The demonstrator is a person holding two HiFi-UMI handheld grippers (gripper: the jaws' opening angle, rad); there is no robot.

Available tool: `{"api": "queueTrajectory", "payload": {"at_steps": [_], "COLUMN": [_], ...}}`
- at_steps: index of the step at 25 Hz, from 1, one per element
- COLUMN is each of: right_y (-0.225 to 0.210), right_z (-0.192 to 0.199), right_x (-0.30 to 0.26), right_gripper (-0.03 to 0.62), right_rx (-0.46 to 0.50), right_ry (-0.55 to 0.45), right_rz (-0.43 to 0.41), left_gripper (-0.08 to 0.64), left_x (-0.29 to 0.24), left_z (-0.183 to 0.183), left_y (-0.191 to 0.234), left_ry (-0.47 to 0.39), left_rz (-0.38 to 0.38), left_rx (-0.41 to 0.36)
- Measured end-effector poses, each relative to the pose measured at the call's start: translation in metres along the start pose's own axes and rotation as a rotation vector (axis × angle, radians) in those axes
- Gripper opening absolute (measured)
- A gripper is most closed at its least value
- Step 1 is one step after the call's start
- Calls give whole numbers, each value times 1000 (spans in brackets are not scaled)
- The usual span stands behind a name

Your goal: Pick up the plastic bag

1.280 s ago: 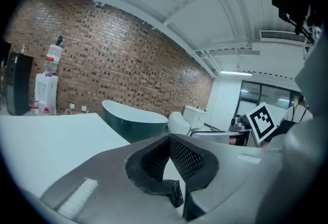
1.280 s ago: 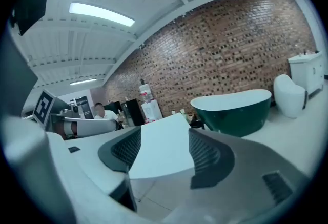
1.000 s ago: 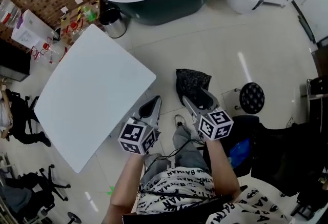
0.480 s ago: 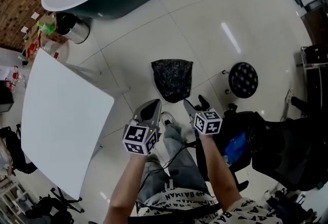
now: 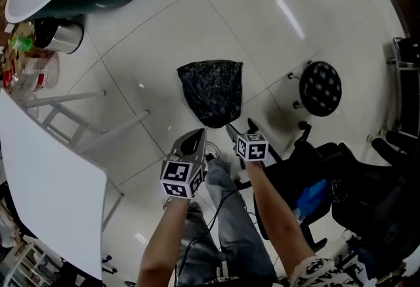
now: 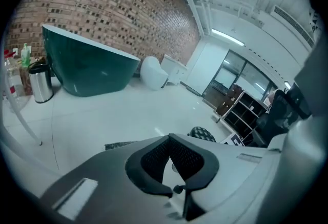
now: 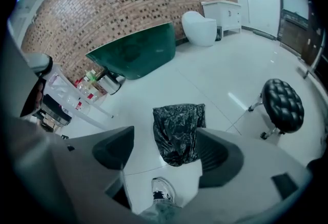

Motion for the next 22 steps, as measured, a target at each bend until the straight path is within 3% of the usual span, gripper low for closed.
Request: {"api": "queueTrajectory", "payload": {"at_steps": [6, 10, 17, 22], "right_y": [-24, -35, -56, -58], "right_z": [63, 103, 146, 166], "right_x": [-83, -129, -186, -219], "right_gripper": [396, 396, 396, 396], "right_rx": [-54, -133, -309, -335], "right_ry": [110, 160, 160, 171], "right_rz": [24, 40, 53, 43], "left_gripper": [2, 2, 2, 2], "left_x": [-58, -85, -122, -148], "left_z": [53, 83, 120, 147], "left_y": [36, 64, 94, 99], "left_ry": [78, 83, 98, 137], "left_rz": [-9, -16, -9, 7], "left_rx": [-2, 9, -11, -41]}}
Point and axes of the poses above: the fingertips, and each gripper's own axes: x backward along the fingers, y to its left, z out of its underside, the point moved 10 cm from there along x, backward along the fingers, and after that the axes turned 7 degrees about x, right-handed, at the moved point
